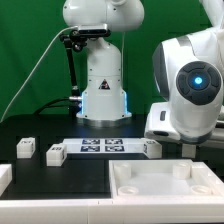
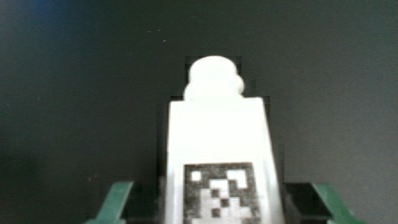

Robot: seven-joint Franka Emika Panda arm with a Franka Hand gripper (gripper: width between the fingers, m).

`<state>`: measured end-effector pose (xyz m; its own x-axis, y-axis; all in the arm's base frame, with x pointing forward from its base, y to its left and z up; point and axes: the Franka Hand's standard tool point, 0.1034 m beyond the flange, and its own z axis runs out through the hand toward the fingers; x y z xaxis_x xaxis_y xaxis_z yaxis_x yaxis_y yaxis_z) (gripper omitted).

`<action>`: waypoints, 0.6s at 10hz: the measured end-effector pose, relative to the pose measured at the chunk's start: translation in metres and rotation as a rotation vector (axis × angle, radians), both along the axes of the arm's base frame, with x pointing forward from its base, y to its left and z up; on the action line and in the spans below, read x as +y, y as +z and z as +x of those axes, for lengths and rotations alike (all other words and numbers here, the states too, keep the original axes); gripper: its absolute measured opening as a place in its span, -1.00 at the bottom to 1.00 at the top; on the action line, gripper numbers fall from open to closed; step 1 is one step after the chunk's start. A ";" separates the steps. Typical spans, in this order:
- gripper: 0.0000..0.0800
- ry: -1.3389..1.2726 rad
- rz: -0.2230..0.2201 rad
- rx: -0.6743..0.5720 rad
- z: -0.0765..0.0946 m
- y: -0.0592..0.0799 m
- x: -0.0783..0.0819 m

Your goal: Assemble one leg

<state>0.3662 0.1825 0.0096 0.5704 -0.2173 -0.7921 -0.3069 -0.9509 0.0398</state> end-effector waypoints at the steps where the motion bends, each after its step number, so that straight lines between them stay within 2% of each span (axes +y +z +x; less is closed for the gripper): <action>1: -0.28 0.000 0.000 0.000 0.000 0.000 0.000; 3: -0.28 0.001 0.001 0.007 0.001 0.003 -0.001; 4: -0.28 0.005 0.010 0.026 0.010 0.022 -0.003; 6: -0.27 -0.004 0.015 0.027 0.025 0.049 -0.011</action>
Offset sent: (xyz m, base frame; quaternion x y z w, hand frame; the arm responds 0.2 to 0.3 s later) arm 0.0339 -0.0145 0.0672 -0.0278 -0.0279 -0.0010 0.9992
